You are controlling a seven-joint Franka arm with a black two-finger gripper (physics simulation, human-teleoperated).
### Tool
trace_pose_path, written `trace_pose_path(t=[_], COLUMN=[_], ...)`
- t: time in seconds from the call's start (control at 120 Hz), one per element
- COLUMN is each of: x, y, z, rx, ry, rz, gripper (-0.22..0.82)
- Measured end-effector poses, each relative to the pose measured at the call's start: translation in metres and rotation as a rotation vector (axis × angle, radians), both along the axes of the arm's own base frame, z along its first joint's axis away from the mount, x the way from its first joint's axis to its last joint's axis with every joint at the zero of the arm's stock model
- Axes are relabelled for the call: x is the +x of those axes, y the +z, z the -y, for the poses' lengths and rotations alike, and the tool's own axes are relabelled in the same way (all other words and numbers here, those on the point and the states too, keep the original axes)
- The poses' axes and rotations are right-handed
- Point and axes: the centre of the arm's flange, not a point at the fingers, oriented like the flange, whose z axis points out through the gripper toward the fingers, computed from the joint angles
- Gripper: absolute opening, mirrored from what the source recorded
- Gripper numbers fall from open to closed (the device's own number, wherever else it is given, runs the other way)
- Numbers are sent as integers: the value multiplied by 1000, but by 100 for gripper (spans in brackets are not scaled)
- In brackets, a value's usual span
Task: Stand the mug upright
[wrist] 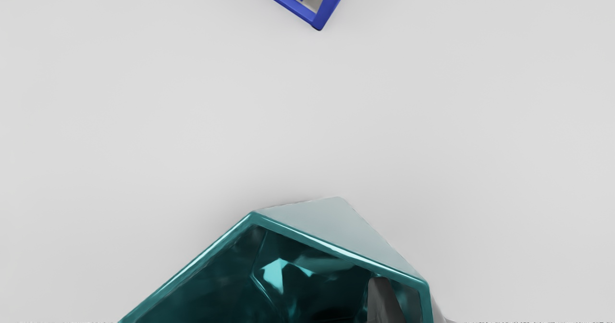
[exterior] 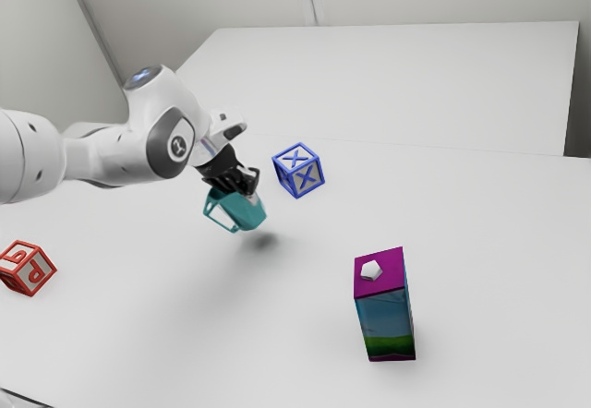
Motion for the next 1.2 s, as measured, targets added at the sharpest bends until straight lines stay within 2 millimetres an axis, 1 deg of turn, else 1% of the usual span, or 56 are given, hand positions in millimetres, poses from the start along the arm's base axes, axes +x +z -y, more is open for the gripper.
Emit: trace_pose_path(t=[0.208, 0.45, 0.625, 0.858, 1.1, 1.2], x=[-2, -5, -11, -14, -16, -17], y=[-4, -11, -18, -41, -48, -55], z=[0, 2, -3, -14, -13, -14], rx=[71, 78, 77, 91, 130, 146], ry=[33, 97, 145, 208, 217, 224], rz=[-29, -72, -129, -197, -229, -246], gripper=[-18, -18, -18, -18, -18, -18])
